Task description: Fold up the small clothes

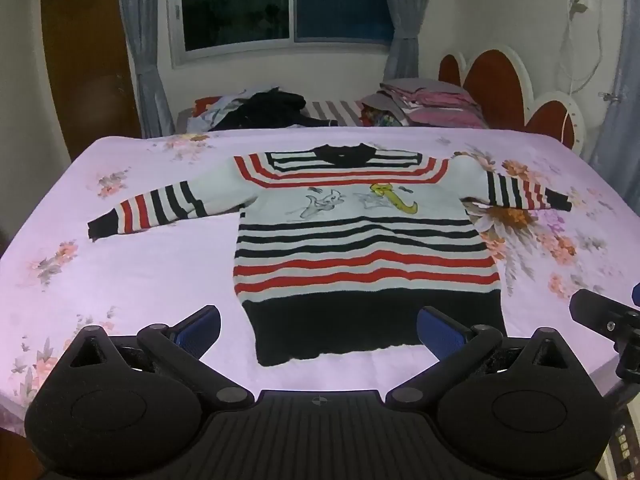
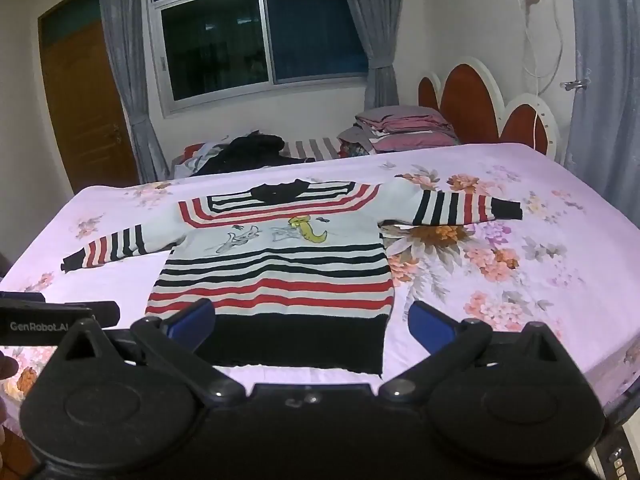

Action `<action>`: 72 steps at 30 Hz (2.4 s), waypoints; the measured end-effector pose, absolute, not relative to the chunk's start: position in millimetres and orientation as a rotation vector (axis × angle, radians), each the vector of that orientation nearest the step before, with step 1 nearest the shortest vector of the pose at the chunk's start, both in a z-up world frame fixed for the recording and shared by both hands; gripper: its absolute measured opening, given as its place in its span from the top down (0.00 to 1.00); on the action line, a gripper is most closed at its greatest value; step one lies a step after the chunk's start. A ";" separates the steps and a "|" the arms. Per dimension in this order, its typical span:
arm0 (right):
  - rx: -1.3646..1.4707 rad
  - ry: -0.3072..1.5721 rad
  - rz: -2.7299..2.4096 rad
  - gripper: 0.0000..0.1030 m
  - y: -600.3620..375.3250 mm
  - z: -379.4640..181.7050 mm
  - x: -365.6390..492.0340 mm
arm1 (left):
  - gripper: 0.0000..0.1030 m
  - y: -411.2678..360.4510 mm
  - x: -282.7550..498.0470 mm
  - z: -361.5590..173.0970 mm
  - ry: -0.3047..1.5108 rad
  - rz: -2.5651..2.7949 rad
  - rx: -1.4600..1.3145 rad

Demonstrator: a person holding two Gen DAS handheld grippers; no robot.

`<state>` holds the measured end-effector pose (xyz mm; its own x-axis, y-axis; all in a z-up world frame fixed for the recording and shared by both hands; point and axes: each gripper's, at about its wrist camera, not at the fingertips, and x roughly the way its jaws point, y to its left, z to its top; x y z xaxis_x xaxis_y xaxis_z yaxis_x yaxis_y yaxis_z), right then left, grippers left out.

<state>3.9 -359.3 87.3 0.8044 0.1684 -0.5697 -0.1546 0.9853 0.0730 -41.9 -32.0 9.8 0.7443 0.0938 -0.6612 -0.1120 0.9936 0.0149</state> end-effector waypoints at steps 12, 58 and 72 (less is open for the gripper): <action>0.004 0.595 0.169 0.00 -356.5 86.9 5.5 | 0.00 -32.5 -40.5 8.0 0.728 0.110 -0.031; 0.045 0.609 0.184 0.00 -356.7 82.4 14.3 | 0.00 -17.6 -15.2 0.7 0.766 0.123 -0.057; 0.062 0.659 0.133 0.00 -374.8 69.0 59.7 | 0.00 -6.3 38.1 -9.5 0.769 0.135 -0.086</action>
<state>59.7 -374.8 69.0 0.7824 0.1432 -0.6060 -0.1037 0.9896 0.1000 38.1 -6.3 -9.5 0.7104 0.0899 -0.6981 -0.1527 0.9879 -0.0281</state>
